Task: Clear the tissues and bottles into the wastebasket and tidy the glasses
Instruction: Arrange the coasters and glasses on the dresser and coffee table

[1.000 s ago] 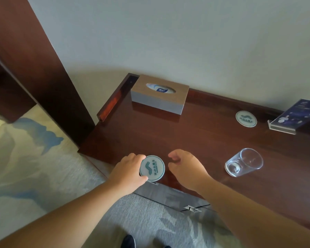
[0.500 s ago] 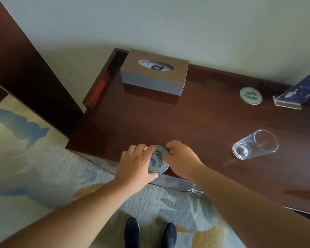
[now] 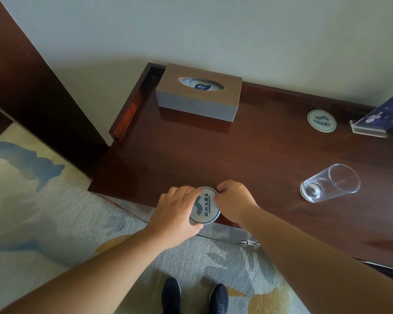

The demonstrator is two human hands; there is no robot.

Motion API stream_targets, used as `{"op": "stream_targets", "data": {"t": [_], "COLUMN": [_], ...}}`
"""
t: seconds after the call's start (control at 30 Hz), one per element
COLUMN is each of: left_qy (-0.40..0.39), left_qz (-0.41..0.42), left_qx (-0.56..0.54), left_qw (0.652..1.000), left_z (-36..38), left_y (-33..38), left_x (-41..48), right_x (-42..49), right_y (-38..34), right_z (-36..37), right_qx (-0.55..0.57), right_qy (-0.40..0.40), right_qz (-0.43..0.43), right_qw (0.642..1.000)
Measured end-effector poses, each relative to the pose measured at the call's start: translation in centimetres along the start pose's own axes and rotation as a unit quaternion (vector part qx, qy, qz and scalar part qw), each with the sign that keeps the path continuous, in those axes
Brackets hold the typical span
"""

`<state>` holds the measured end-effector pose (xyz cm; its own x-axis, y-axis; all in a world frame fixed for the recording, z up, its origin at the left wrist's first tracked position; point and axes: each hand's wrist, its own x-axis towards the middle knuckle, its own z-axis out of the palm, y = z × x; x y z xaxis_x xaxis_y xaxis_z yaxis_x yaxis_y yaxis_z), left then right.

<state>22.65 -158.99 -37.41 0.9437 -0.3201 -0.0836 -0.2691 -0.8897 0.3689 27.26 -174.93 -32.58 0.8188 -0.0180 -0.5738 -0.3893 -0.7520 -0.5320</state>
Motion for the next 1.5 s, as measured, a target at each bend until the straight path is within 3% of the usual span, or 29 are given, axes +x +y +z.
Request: {"op": "stream_targets", "data": {"t": [0.5, 0.7, 0.87, 1.13, 1.37, 1.5], "left_qy": [0.021, 0.067, 0.101, 0.093, 0.030, 0.026], "left_qz": [-0.070, -0.011, 0.029, 0.072, 0.018, 0.016], "left_qx": [-0.197, -0.213, -0.198, -0.170, -0.262, -0.222], "left_qw": [0.978, 0.975, 0.974, 0.978, 0.964, 0.975], "left_z": [-6.5, -10.0, -11.8, -12.1, -10.7, -9.2], "left_y": [0.7, 2.5, 3.8, 7.1, 11.3, 13.4], "left_x": [1.7, 3.8, 6.2, 11.8, 20.0, 24.4], "right_x": [-4.6, -6.3, -6.8, -3.9, 1.7, 6.2], "right_y": [-4.0, -5.5, -5.8, -3.9, -0.5, 2.4], "right_z": [-4.7, -7.3, -9.8, -16.0, -23.4, -26.8], "right_qx": [0.174, 0.222, 0.204, 0.129, 0.122, 0.110], "right_qy": [0.104, 0.136, 0.173, 0.257, 0.235, 0.192], "right_qz": [-0.050, -0.088, -0.096, -0.084, -0.094, -0.069], "right_qw": [0.978, 0.961, 0.959, 0.954, 0.960, 0.973]}}
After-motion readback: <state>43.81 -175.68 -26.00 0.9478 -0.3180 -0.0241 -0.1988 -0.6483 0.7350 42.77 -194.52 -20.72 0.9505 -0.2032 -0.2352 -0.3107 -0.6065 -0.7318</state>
